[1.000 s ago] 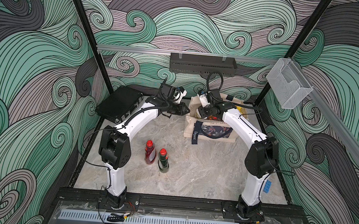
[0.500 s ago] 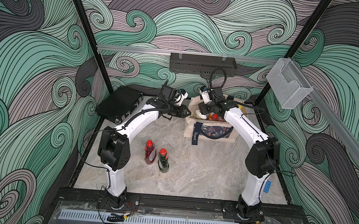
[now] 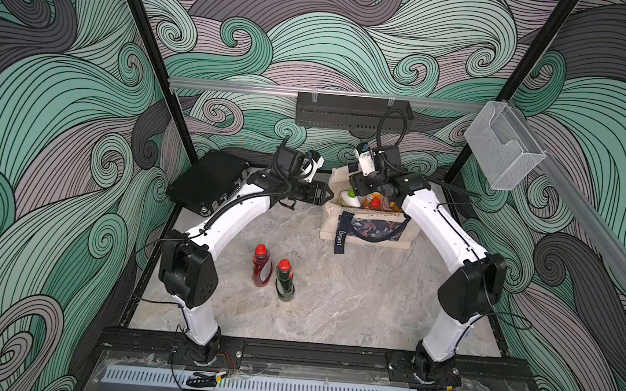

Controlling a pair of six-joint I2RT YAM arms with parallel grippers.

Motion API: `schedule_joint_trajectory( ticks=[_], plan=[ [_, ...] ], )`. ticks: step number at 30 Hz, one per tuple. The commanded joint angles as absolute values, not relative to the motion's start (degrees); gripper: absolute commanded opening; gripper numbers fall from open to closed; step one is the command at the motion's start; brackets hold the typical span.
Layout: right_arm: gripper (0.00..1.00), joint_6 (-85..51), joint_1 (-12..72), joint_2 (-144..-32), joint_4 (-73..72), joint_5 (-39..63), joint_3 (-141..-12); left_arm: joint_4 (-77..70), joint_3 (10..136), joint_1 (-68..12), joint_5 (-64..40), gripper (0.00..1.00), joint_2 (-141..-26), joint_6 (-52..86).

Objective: Pack dish soap into the shopping bag
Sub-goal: Place the bottle of dish soap in the shopping bag, then pick up the bottle of dish soap at the center of the board.

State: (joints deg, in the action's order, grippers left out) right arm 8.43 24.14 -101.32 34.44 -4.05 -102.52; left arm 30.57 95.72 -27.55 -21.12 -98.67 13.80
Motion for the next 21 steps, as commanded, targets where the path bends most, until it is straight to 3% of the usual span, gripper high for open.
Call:
schedule_joint_trajectory(
  ticks=[1,9,14,21],
  plan=[
    [0.75,7.3,24.2,-95.8,38.3,-2.3,-103.3,33.0,95.4,-26.3,-17.3,0.77,-93.7,13.9],
    [0.81,8.7,33.5,-82.2,42.6,-2.3,-94.5,33.3,88.4,-17.1,-16.7,0.91,-85.7,15.2],
    [0.83,6.1,43.0,-73.4,44.3,-1.3,-86.1,33.7,84.8,-9.2,-20.6,0.94,-83.1,14.7],
    [0.84,0.2,56.4,-67.8,44.4,-5.7,-77.8,28.6,79.8,-8.2,-25.3,0.95,-79.6,17.7]
  ],
)
